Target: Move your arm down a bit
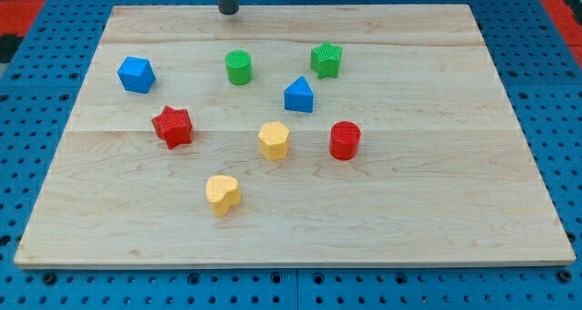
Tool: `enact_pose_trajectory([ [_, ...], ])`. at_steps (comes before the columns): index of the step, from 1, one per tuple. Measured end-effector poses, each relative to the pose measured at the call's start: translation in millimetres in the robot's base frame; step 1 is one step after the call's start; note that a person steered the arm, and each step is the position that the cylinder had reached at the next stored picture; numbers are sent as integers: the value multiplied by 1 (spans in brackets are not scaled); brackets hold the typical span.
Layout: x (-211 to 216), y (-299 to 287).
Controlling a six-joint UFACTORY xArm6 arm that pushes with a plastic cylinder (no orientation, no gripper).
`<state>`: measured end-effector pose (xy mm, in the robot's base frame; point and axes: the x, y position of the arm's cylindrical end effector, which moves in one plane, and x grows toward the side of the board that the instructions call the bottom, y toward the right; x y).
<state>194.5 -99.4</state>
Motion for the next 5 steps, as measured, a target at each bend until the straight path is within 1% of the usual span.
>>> enact_pose_trajectory([
  [1, 0, -20],
  [3, 3, -24],
  [4, 19, -19],
  [5, 20, -19],
])
